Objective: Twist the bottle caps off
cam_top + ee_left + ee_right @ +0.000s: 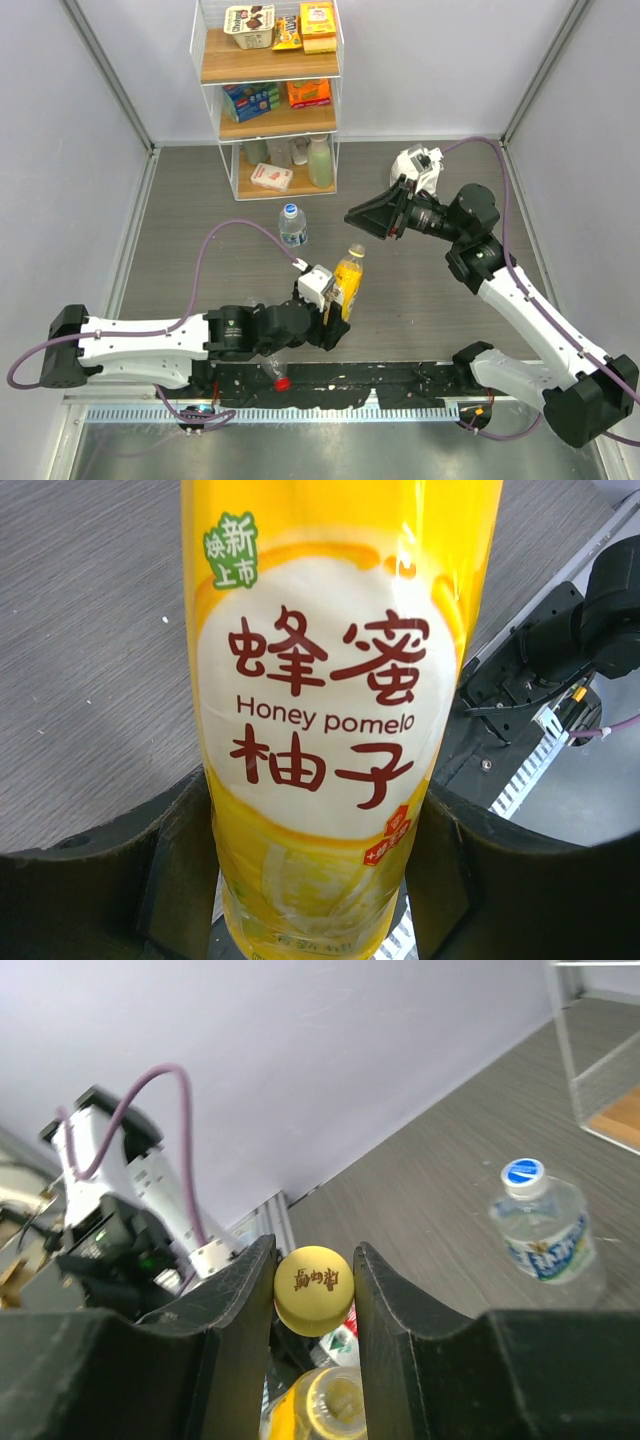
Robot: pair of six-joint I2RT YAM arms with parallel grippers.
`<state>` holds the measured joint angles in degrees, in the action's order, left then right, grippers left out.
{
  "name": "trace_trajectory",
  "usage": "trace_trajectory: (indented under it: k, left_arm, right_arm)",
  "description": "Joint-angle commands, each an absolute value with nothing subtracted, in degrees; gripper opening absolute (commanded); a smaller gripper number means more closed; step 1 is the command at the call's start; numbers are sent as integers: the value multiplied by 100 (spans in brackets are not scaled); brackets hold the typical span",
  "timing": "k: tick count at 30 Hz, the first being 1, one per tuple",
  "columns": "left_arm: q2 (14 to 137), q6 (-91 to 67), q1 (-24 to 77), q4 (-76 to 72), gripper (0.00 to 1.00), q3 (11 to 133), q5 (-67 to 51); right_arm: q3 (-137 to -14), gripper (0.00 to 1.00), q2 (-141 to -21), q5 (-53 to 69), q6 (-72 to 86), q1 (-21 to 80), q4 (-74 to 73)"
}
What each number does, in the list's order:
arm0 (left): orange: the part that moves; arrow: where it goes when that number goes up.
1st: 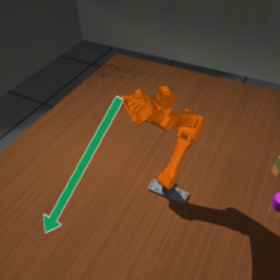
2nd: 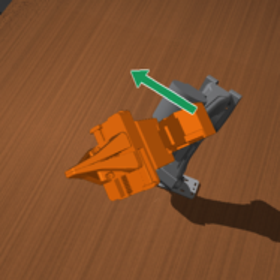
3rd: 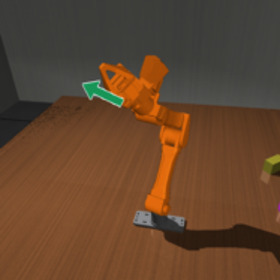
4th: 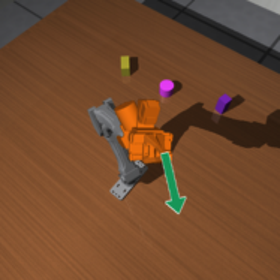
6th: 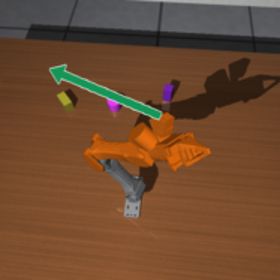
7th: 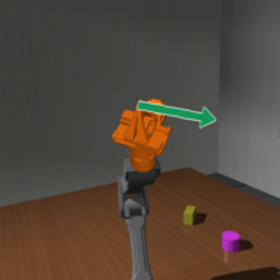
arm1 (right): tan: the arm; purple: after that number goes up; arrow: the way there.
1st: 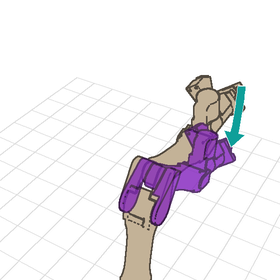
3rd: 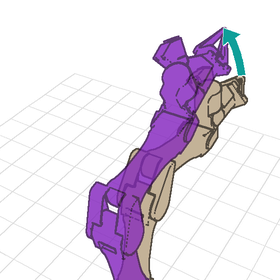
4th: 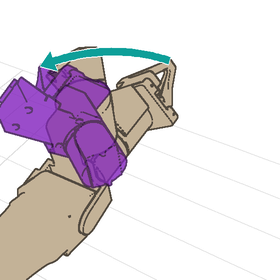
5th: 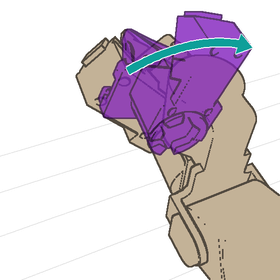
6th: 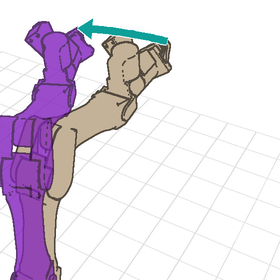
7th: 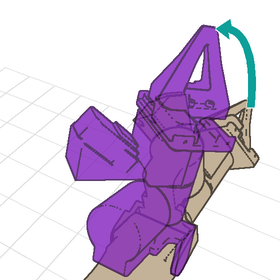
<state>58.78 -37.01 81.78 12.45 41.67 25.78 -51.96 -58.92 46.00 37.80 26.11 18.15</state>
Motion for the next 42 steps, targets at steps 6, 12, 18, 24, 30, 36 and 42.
trace_trajectory:
  k: [6, 12, 18, 24, 30, 36, 42]
  left_arm:
    - [5740, -3999, 8244, 1248, 0, 4245, 3233]
    - [5459, -4456, 8262, 1713, 0, 4122, 3876]
    - [5177, -4447, 8279, 1705, 0, 4008, 3929]
    - [5203, -4377, 8279, 1723, 0, 4017, 3894]
    - [5221, -4316, 8279, 1670, 0, 4017, 3832]
    - [5177, -4307, 8288, 1661, 0, 3982, 3920]
    - [5177, -4342, 8279, 1740, 0, 3946, 4060]
  right_arm:
    - [-5195, 2, -5598, 1901, 2892, 2496, 220]
    - [-4580, 1, -5915, 837, 2927, 2171, 105]
    - [-3982, 2, -6854, 274, 2857, 2066, 439]
    - [-4042, 2, -8207, 343, 3085, 1837, 519]
    - [-4017, 54, -8508, 220, 3058, 1828, 544]
    - [-3815, 88, -8034, 61, 3111, 1819, 632]
    - [-3717, 95, -7533, 614, 3331, 1828, 870]
